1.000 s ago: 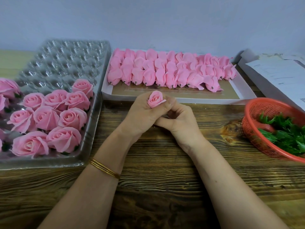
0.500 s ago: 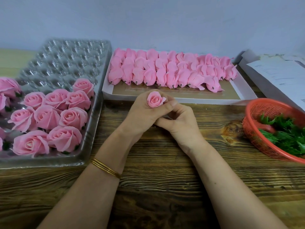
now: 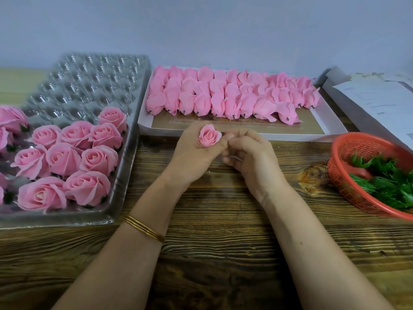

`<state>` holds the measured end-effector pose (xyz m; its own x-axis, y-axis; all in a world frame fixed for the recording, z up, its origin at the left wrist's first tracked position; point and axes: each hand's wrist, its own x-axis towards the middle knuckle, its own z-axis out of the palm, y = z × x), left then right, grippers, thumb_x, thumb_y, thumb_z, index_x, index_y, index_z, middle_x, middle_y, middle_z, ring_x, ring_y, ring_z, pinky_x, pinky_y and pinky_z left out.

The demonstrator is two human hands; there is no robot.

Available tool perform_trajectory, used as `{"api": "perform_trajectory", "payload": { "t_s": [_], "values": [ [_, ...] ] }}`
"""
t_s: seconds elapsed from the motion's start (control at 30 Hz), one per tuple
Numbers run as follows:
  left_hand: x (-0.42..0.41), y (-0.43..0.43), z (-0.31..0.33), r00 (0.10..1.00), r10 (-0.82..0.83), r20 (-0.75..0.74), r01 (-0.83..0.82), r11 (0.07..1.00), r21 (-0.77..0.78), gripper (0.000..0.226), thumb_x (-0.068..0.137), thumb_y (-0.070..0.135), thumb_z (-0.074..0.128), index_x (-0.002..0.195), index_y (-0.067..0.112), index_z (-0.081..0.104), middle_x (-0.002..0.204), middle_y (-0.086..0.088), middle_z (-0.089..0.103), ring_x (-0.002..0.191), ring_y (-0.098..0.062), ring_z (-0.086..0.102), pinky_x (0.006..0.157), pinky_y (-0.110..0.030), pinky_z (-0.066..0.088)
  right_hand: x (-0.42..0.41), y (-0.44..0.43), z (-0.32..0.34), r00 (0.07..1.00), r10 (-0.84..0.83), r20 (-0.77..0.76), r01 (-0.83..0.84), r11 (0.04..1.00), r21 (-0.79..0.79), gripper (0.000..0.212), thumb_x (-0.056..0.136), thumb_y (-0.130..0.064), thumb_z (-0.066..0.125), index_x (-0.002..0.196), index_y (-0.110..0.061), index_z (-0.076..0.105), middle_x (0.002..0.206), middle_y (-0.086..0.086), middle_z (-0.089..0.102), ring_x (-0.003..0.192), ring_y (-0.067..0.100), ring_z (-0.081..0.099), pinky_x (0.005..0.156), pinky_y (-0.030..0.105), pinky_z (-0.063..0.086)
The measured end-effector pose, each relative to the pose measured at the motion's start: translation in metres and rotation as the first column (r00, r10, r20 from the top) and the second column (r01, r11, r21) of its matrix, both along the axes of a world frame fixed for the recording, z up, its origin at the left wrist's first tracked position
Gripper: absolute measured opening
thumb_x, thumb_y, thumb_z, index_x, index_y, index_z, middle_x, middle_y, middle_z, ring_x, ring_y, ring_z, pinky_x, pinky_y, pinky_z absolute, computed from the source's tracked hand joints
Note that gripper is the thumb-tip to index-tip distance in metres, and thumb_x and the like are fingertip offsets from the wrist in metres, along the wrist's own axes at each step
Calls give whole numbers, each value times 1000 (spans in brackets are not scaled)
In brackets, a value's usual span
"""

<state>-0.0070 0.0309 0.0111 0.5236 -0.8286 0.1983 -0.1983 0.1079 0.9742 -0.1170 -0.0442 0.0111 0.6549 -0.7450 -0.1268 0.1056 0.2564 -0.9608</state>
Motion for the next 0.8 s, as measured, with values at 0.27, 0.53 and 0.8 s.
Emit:
{"api": "perform_trajectory", "payload": {
  "t_s": [0.27,0.53,0.8],
  "values": [
    [-1,1,-1,994,-61,93,58,998,37,15,88,8,72,95,-4,68,87,-16,70,81,-26,65,76,-39,52,4,4,-1,999,-29,-42,29,1000,-13,37,67,-35,78,95,-13,67,95,7,74,86,16,70,75,29,54],
    [-2,2,-2,984,-93,152,91,996,23,57,81,-2,70,63,52,66,64,26,65,66,7,61,65,-11,44,6,6,-2,996,-64,-57,65,998,4,53,62,-25,82,107,-1,67,107,25,71,95,29,70,92,44,56],
    [-5,2,-2,985,-58,162,46,996,79,49,84,9,73,63,53,65,63,26,65,64,6,62,63,-12,44,6,6,-3,998,-54,-18,55,998,36,46,60,-20,82,101,-4,67,95,17,71,85,27,68,77,37,57]
  ]
}}
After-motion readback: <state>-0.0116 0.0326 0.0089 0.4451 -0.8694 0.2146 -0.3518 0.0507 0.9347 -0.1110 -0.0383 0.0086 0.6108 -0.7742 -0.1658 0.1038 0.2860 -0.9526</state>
